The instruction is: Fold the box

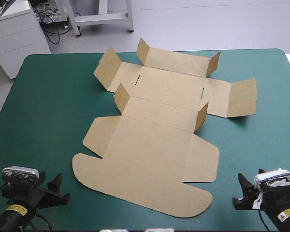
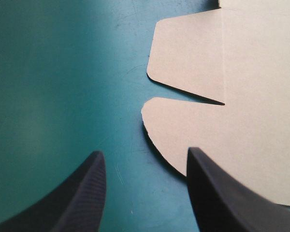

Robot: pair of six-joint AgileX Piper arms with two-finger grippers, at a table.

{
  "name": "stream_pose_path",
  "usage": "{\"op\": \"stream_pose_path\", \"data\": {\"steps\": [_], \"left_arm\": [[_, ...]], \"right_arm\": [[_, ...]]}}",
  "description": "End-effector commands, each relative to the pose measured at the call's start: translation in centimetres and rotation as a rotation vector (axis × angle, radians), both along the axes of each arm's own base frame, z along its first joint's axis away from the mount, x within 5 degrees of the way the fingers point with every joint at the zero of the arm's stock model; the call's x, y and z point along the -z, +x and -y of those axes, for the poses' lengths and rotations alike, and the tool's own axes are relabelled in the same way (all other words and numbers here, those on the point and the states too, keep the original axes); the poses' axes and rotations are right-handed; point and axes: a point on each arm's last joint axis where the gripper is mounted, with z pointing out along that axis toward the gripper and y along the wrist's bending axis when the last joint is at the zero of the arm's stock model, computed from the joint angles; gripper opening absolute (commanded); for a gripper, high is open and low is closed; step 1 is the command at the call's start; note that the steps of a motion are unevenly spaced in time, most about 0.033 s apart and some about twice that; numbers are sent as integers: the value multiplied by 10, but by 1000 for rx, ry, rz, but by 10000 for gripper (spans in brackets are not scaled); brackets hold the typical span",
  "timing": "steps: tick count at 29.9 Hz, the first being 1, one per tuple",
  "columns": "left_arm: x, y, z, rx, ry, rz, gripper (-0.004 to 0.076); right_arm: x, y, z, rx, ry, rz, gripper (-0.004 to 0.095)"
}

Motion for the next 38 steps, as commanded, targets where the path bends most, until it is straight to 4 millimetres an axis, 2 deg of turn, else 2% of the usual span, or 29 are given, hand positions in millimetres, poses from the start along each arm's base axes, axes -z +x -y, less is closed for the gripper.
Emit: {"op": "stream_pose_path", "data": {"steps": [1,9,16,21,27,34,38], "left_arm": [[-11,5,1,-1,-20,66,362],[-15,5,1,-18,-50,59,362],[-45,22,1,-27,-61,47,362],[-65,43,2,-19,-56,-29,362],[-83,61,4,-4,-47,-104,362],[-88,63,4,4,-36,-139,362],[-86,62,2,-1,-9,-160,362]], "right_arm": [[-13,3,0,12,19,77,535],[-15,3,0,12,19,80,535],[-44,17,0,40,79,66,535],[-63,48,-2,44,112,-41,535],[-84,103,-15,-10,243,-254,535],[-108,167,-20,-31,287,-366,536],[-110,195,-23,-39,296,-450,536]]}}
